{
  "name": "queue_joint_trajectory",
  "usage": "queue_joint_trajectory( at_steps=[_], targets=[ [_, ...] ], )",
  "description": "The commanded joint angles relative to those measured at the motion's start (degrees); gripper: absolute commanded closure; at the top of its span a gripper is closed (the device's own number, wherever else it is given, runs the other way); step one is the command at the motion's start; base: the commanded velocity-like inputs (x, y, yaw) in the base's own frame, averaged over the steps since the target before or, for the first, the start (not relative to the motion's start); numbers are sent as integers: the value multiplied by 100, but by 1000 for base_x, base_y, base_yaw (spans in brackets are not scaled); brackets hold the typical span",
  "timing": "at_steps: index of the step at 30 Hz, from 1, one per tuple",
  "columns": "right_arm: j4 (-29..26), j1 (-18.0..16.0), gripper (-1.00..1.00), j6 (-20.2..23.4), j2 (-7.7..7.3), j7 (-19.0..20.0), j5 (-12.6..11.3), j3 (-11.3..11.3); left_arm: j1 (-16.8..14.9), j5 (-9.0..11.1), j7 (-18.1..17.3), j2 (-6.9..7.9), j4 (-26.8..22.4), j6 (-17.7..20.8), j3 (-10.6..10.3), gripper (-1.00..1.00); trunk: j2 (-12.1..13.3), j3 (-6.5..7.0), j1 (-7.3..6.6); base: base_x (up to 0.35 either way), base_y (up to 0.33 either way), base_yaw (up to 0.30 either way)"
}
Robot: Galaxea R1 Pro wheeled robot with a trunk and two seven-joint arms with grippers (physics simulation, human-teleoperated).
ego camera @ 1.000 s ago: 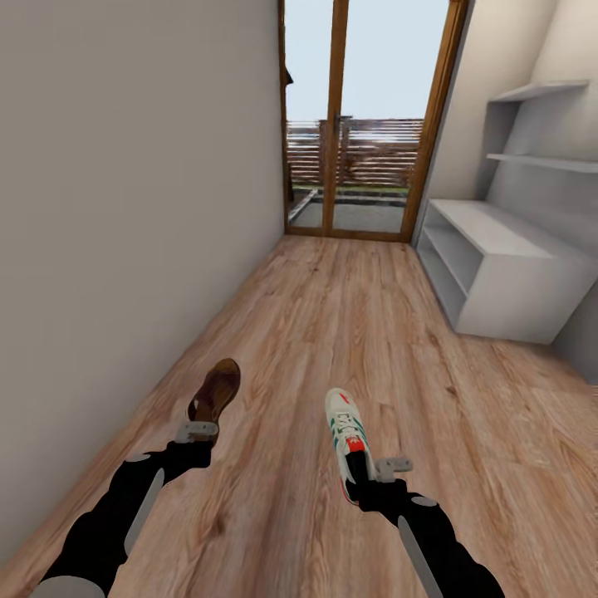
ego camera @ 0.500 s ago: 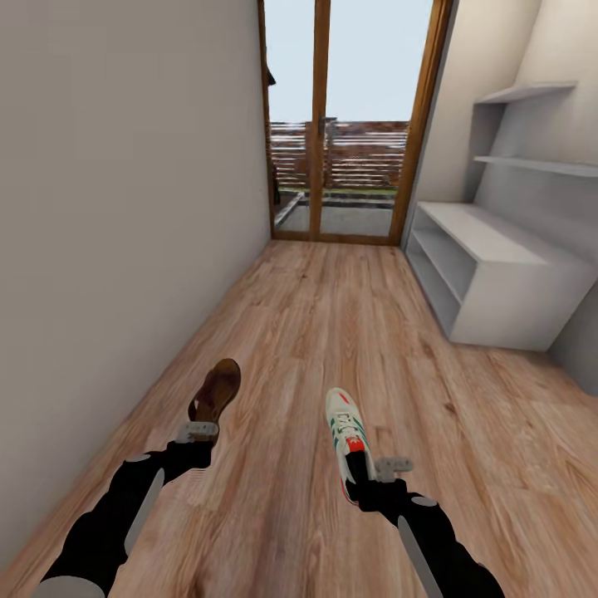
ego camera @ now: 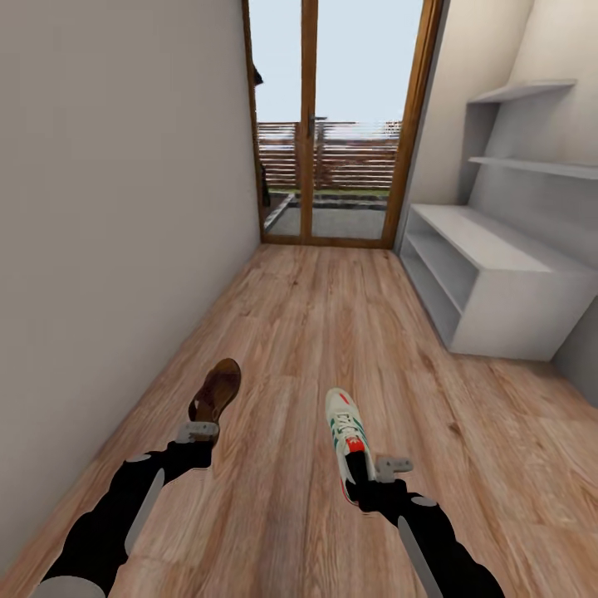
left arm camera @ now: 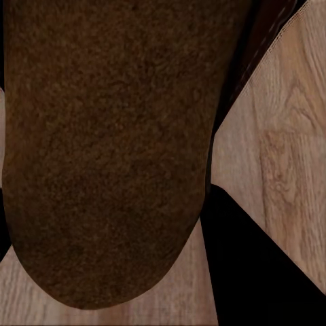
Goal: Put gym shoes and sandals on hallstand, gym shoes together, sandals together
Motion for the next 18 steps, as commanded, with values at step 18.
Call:
queue_joint_trajectory(
  at_steps=[18],
  targets=[
    [39, -2, 100, 29, 24, -1443, -23, 2, -1, 35, -28, -222, -4, 28, 8, 100, -2, -5, 2, 322, 157, -1]
  ],
)
